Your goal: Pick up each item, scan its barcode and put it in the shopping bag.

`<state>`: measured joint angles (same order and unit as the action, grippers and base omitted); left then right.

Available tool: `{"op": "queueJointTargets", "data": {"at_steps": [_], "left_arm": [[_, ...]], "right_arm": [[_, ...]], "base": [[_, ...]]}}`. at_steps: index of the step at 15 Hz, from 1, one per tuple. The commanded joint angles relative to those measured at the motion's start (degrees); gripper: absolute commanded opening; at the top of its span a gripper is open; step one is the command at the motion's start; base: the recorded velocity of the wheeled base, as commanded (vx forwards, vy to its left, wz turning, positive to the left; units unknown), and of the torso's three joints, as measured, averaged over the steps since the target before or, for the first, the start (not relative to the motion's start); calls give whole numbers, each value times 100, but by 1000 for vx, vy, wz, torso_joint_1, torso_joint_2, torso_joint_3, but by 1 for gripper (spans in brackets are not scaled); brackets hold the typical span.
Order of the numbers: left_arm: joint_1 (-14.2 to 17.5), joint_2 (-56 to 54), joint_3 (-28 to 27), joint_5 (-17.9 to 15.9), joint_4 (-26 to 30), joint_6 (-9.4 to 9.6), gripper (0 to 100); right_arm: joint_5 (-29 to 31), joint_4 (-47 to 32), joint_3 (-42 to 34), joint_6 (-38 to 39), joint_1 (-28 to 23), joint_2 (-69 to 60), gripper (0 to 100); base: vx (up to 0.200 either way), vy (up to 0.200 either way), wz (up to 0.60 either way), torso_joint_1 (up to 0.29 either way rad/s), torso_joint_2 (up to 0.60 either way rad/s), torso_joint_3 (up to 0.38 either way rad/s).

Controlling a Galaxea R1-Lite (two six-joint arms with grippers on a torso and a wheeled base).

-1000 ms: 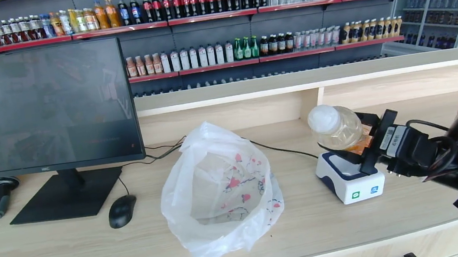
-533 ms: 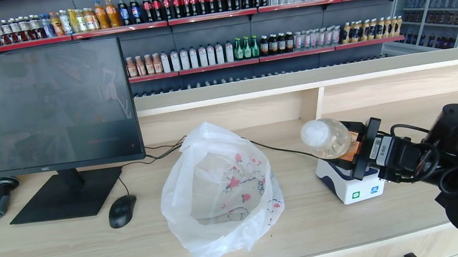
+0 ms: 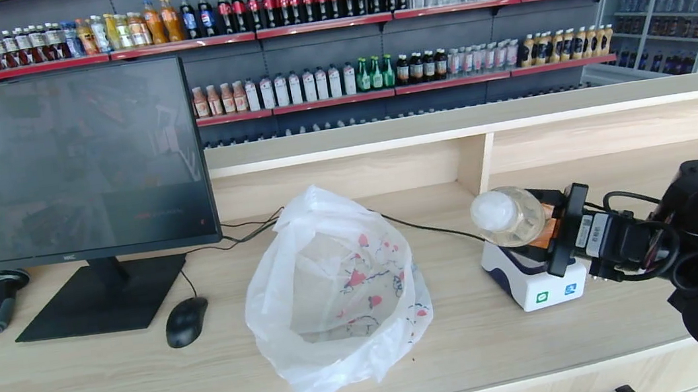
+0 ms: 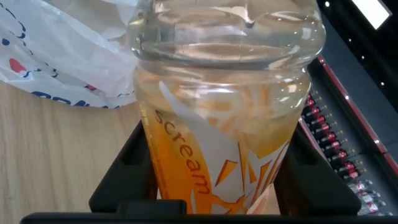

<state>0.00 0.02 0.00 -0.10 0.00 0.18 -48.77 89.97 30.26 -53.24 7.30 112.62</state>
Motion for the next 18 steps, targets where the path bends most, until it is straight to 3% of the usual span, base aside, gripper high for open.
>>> {"op": "queueJointTargets", "data": {"at_steps": [1,18], "left_arm": [[0,-2,0,1,0,-1,100],[0,-2,0,1,0,-1,100]], "right_arm": [[-9,3,-2,6,-53,-3,0],[0,3,50,33,-62,6,0]], "base": [[0,0,0,0,0,0],[0,0,0,0,0,0]]}}
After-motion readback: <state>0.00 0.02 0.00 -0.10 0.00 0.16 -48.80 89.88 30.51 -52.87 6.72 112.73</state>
